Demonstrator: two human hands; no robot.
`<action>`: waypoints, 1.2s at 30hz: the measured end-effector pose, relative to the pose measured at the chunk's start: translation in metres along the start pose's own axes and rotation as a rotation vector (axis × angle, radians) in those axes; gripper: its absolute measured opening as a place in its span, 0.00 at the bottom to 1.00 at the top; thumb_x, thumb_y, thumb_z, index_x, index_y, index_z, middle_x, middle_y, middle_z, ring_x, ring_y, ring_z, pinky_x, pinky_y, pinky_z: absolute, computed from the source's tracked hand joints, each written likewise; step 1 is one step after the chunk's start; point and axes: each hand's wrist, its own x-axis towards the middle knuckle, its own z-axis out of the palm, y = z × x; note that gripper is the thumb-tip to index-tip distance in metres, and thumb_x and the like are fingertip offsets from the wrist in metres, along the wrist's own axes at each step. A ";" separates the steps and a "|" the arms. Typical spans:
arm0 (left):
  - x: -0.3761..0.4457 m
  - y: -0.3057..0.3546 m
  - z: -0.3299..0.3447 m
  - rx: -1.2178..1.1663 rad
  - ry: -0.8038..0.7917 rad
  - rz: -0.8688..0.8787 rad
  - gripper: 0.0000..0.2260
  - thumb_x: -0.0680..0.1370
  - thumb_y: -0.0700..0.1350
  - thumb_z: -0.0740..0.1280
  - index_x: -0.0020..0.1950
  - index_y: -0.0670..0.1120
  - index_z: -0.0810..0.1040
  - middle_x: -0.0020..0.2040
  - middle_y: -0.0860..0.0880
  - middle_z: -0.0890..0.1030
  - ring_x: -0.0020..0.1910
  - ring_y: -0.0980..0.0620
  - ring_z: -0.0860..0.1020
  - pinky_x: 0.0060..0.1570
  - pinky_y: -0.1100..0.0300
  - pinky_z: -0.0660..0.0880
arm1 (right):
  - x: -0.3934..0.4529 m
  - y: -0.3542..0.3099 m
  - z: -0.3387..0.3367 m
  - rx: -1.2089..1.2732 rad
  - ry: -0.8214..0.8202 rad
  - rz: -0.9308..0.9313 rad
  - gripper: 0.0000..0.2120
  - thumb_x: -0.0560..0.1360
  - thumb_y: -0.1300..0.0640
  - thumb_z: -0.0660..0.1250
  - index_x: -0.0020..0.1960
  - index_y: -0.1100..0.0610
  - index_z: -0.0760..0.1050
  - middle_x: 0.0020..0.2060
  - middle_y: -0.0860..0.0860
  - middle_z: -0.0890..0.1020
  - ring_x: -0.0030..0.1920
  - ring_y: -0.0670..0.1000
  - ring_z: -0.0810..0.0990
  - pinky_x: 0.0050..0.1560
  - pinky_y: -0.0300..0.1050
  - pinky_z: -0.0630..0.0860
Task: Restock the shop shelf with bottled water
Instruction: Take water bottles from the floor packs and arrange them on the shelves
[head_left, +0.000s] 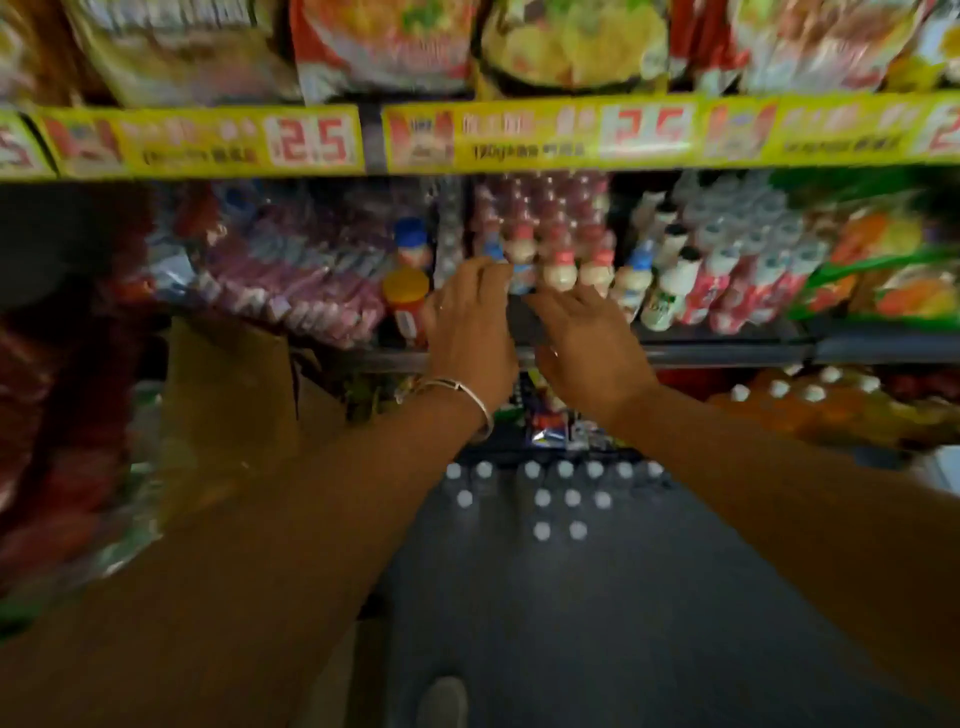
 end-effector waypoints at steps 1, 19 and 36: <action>-0.013 -0.017 0.020 -0.003 -0.017 -0.012 0.27 0.67 0.32 0.65 0.66 0.43 0.70 0.66 0.43 0.69 0.65 0.41 0.67 0.59 0.50 0.62 | -0.010 -0.001 0.031 0.012 -0.043 0.016 0.19 0.60 0.67 0.68 0.52 0.68 0.78 0.45 0.65 0.82 0.40 0.66 0.80 0.37 0.54 0.79; -0.167 -0.271 0.322 0.009 -0.385 -0.323 0.30 0.70 0.38 0.66 0.71 0.47 0.62 0.71 0.46 0.61 0.71 0.46 0.61 0.69 0.51 0.58 | -0.149 0.007 0.457 0.210 -0.706 0.368 0.39 0.71 0.51 0.72 0.75 0.54 0.54 0.71 0.55 0.61 0.70 0.57 0.62 0.68 0.51 0.63; -0.182 -0.322 0.380 0.025 -0.352 -0.348 0.28 0.72 0.40 0.64 0.71 0.49 0.61 0.71 0.49 0.61 0.71 0.49 0.59 0.69 0.55 0.52 | -0.166 0.009 0.548 0.315 -0.490 0.426 0.27 0.67 0.56 0.75 0.62 0.56 0.68 0.61 0.54 0.73 0.63 0.56 0.71 0.59 0.49 0.70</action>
